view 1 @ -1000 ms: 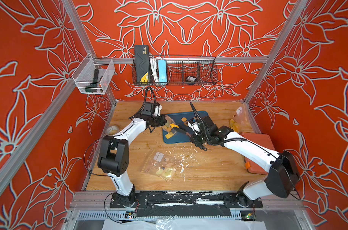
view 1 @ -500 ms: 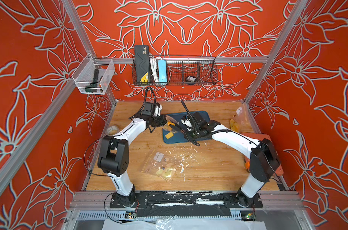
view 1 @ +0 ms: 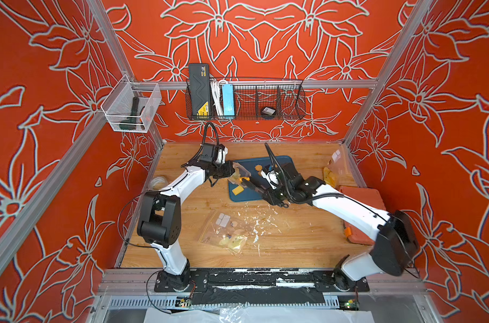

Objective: Put the cookies into a resealable bag to prevent moisture
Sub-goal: Place the cookie in the ziploc bag.

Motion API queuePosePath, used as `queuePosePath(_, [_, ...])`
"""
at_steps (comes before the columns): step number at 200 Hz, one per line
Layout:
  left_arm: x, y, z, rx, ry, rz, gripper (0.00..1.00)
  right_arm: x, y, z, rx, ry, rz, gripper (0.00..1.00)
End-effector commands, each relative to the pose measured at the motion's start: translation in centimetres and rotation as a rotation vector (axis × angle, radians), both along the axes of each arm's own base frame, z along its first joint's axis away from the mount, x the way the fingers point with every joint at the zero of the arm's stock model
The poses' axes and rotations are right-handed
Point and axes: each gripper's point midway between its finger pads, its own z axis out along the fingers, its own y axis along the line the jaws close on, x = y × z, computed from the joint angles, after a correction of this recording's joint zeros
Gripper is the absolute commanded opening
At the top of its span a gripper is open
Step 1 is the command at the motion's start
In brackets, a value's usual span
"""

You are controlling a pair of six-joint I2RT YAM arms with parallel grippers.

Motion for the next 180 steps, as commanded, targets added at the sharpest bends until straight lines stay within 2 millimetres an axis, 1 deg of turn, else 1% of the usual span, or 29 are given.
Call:
queuePosePath(1, [0.2,0.0,0.2,-0.016,-0.002,-0.003,0.0,0.2,-0.2,1.8,0.049,-0.087,-0.004,0.41])
queuePosePath(13, [0.1,-0.1,0.2,-0.025,0.0,-0.009,0.0,0.2,-0.5,1.2,0.024,-0.076,-0.008,0.39])
queuePosePath(24, [0.0,-0.2,0.2,-0.03,0.0,-0.013,0.0,0.5,-0.3,0.9,0.023,-0.072,-0.009,0.37])
queuePosePath(56, [0.0,-0.2,0.2,-0.028,0.0,-0.015,0.0,1.4,2.0,0.9,0.059,-0.042,0.034,0.37])
queuePosePath(72, [-0.1,-0.2,0.2,-0.029,-0.002,-0.019,0.0,2.3,2.6,0.6,0.053,-0.037,0.028,0.37])
queuePosePath(80, [0.0,-0.3,0.3,-0.03,-0.004,-0.02,0.0,2.9,2.6,-0.1,0.028,-0.032,0.008,0.36])
queuePosePath(100, [-0.1,-0.3,0.2,-0.034,-0.001,-0.022,0.0,4.5,2.6,-0.8,-0.024,-0.035,-0.044,0.36])
queuePosePath(126, [-0.1,-0.3,0.3,-0.033,-0.003,-0.022,0.0,5.1,3.4,-1.1,-0.019,-0.02,-0.036,0.43])
queuePosePath(140, [-0.1,-0.3,0.3,-0.032,-0.003,-0.021,0.0,5.1,3.8,-0.9,-0.004,-0.018,-0.026,0.46])
queuePosePath(155, [-0.1,-0.3,0.3,-0.03,-0.004,-0.02,0.0,5.0,3.9,-0.8,0.004,-0.017,-0.021,0.52])
queuePosePath(165, [-0.1,-0.3,0.3,-0.031,-0.002,-0.021,0.0,4.9,3.9,-0.7,0.005,-0.014,-0.019,0.53])
queuePosePath(173, [-0.1,-0.3,0.3,-0.031,-0.001,-0.02,0.0,4.8,3.9,-0.7,0.009,-0.013,-0.014,0.56])
queuePosePath(180, [-0.1,-0.3,0.3,-0.031,-0.003,-0.021,0.0,4.7,3.9,-0.6,0.012,-0.012,-0.01,0.56])
